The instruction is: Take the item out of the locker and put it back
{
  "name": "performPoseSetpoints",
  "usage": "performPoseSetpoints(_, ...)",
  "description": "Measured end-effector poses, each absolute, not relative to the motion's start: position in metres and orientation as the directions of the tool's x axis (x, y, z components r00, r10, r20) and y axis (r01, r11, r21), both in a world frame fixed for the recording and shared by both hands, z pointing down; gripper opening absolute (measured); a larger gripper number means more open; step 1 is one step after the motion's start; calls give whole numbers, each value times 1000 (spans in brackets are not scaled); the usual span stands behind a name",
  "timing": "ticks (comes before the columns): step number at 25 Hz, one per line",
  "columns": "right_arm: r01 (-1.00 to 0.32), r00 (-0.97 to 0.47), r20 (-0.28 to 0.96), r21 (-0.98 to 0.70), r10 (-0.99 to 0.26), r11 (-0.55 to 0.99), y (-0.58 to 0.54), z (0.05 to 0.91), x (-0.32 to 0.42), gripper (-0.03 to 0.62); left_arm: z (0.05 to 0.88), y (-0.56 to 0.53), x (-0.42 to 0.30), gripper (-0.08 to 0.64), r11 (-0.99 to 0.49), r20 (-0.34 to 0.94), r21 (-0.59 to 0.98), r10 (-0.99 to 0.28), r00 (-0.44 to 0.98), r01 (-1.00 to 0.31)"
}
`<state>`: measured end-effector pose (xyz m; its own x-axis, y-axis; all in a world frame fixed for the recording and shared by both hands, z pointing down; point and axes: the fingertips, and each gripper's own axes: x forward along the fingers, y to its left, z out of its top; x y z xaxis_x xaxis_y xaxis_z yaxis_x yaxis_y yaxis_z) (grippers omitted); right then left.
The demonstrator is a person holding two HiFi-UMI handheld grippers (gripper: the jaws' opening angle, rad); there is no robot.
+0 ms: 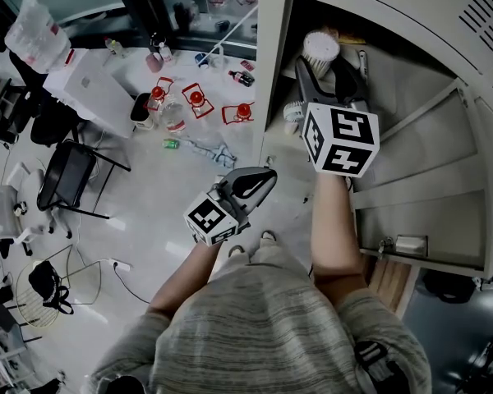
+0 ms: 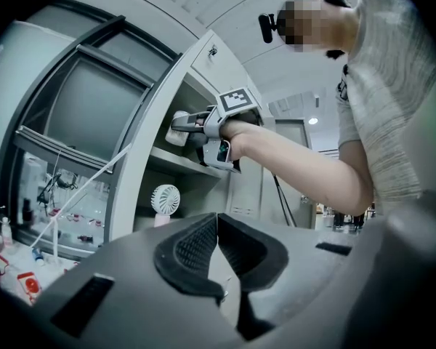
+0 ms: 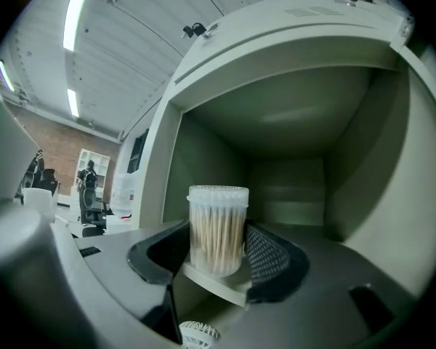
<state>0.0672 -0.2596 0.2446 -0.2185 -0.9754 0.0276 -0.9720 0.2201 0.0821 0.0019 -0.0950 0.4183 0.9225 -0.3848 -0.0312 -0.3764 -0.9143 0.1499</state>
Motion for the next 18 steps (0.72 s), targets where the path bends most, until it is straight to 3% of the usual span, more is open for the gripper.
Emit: performPoseSetpoints(18,-988,-135,103,57,-985,141,-282,276,80,245,420,-96,4,9,-912,-28,155,-389,921,-380)
